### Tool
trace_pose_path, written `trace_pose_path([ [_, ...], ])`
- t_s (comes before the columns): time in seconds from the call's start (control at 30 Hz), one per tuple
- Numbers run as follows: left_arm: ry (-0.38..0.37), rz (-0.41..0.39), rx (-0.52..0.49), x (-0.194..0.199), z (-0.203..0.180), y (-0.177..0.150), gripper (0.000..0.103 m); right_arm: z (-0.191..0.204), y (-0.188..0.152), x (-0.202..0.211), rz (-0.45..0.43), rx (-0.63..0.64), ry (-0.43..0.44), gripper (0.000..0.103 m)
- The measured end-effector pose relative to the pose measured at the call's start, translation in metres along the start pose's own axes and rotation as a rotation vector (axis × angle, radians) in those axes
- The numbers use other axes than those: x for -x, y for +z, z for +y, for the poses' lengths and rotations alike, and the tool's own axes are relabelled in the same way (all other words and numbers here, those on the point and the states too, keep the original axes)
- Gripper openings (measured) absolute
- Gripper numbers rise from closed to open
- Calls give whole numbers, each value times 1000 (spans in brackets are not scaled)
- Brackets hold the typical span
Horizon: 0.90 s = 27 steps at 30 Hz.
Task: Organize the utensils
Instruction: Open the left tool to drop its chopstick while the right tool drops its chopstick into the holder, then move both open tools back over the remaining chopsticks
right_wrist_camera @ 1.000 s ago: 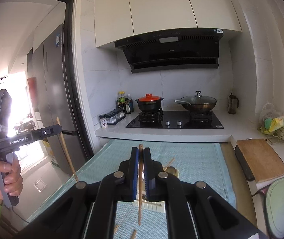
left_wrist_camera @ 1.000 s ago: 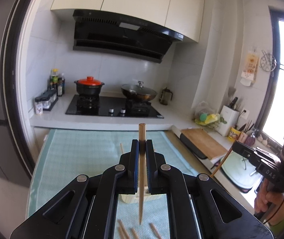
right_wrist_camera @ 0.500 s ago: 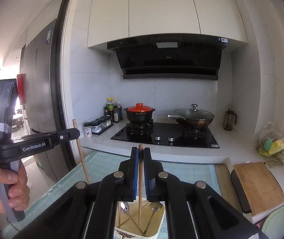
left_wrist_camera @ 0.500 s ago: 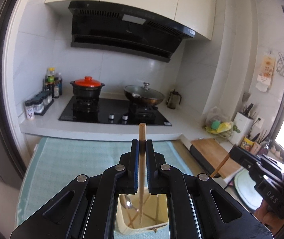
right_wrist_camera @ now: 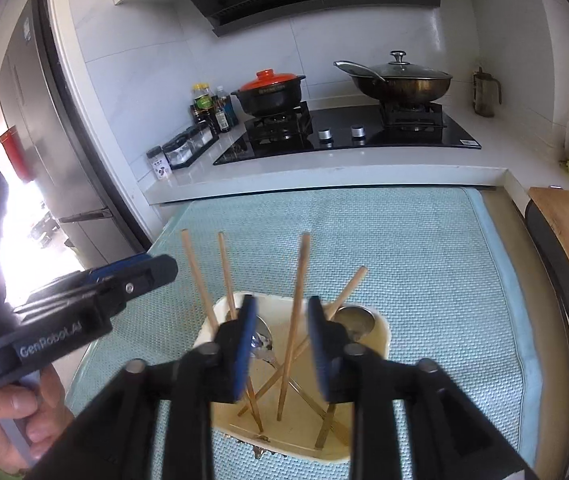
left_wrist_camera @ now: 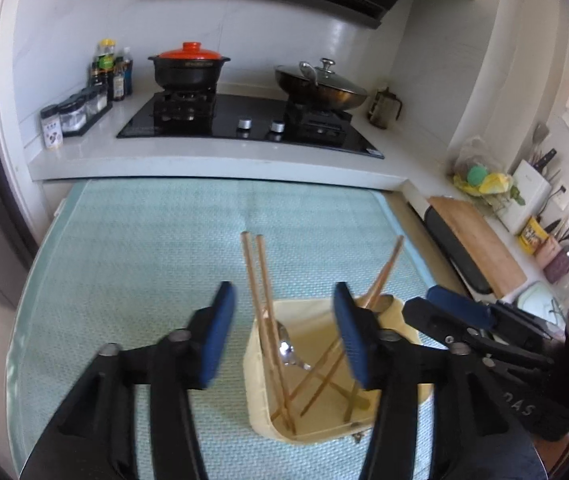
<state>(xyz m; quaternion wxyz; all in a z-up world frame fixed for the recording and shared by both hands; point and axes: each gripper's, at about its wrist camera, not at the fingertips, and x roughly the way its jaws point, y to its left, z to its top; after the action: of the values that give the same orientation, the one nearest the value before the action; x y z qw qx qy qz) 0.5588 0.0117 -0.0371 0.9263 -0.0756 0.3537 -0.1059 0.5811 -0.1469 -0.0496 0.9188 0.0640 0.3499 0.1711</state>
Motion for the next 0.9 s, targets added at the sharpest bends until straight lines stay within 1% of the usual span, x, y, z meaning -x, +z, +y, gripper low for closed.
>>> trace_pose_path([
  [0.03,12,-17,-5,6,1,-1,74,-1,-2,5,-19,-11,2,54],
  [0.07,23,-25,-15,12,3,-3,77,-1,-3,11,-37,-12,-3,54],
  [0.2,64,-15,-68,41,13,-15,85,0,-10,40,-69,30,-43,54],
  [0.33,131,6,-169,77,23,-41,93,7,-31,77,-101,111,-89,56],
  [0.43,168,40,-224,105,32,-70,95,11,-58,103,-112,168,-117,59],
  [0.53,179,76,-251,134,39,-103,95,11,-91,126,-96,197,-133,59],
  [0.67,168,91,-242,163,41,-152,99,14,-139,149,-75,238,-158,59],
  [0.8,160,82,-164,176,37,-207,99,19,-195,165,-72,242,-179,59],
  [0.9,152,75,-114,177,30,-245,99,23,-239,170,-57,204,-171,59],
])
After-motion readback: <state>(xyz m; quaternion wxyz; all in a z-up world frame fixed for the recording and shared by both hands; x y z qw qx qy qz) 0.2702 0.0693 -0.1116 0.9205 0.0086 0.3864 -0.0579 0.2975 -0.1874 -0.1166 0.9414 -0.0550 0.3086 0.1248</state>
